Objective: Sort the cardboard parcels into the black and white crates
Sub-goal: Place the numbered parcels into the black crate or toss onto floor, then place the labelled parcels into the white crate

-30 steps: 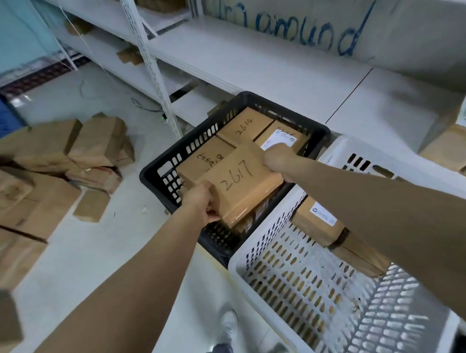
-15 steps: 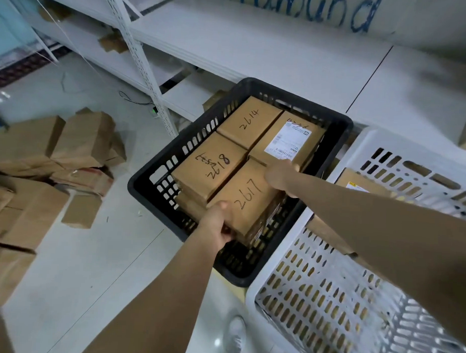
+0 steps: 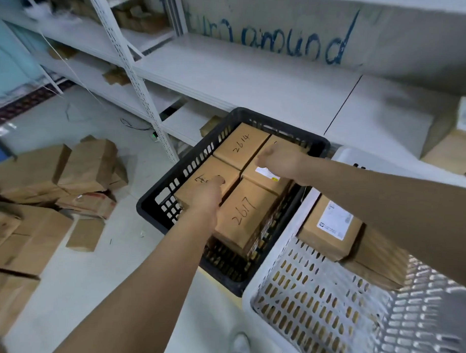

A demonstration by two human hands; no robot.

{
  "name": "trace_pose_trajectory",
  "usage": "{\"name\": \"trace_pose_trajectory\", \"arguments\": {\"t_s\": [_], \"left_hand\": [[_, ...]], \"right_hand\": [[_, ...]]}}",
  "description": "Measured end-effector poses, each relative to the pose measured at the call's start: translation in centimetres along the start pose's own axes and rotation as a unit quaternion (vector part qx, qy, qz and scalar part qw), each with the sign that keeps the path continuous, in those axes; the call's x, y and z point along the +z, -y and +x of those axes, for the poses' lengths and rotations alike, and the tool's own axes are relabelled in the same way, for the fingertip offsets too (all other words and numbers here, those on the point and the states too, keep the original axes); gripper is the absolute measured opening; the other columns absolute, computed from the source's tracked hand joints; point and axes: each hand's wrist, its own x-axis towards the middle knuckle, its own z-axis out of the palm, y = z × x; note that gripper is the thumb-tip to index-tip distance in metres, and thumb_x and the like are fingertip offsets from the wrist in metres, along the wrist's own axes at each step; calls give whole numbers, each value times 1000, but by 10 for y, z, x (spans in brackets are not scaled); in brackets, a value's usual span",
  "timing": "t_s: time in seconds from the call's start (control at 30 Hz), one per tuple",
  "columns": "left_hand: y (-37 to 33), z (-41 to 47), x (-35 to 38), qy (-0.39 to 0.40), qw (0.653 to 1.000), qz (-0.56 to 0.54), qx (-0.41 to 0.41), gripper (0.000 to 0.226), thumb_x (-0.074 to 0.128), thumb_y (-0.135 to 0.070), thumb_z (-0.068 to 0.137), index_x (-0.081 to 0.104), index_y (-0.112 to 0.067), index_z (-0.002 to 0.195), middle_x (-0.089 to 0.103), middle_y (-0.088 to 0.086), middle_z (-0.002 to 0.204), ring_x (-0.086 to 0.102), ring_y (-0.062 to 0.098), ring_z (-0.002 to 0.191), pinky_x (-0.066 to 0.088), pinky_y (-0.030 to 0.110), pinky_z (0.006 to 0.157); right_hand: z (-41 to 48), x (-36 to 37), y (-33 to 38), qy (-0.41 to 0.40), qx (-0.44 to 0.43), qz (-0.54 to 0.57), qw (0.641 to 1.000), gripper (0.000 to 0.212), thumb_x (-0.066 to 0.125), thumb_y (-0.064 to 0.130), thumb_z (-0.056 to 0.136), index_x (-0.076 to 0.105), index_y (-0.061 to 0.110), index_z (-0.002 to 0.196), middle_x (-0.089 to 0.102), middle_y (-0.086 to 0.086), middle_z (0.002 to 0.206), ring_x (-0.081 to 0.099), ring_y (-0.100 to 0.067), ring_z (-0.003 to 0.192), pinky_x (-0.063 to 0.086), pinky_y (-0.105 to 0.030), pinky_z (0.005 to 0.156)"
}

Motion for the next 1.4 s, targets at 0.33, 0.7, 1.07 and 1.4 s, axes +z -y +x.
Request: {"name": "trace_pose_trajectory", "arguments": {"t_s": [0.33,0.7,1.07,1.4], "left_hand": [[-52,-127,80,207,947,-15,246,22,50,-30,96,62,-13,90,65,6,92,63,18,87,50,29,84],[-39,-261,190,578,754,77,303,29,47,-38,97,64,-17,86,66,-3,77,64,12,77,49,27,76],[100,-391,160,811,526,168,193,31,48,-36,97,65,-12,85,66,2,78,65,19,82,51,38,87],[255,-466,71,842,427,312,105,32,48,-40,96,64,-12,91,64,4,87,65,19,88,52,32,84]], "right_hand": [[-143,-98,-12,-169,-6,119,978,43,56,42,91,67,3,108,67,-10,112,56,-18,90,41,-24,76],[-326,-151,-46,-511,118,145,839,31,50,48,92,63,21,85,57,7,68,50,-6,62,39,-17,52],[-525,-12,-42,-731,284,179,594,34,50,47,93,65,18,101,65,7,89,60,-8,82,47,-21,69],[-665,147,-40,-751,427,186,468,45,47,53,92,65,16,112,64,9,102,56,-1,89,37,-11,66]]}}
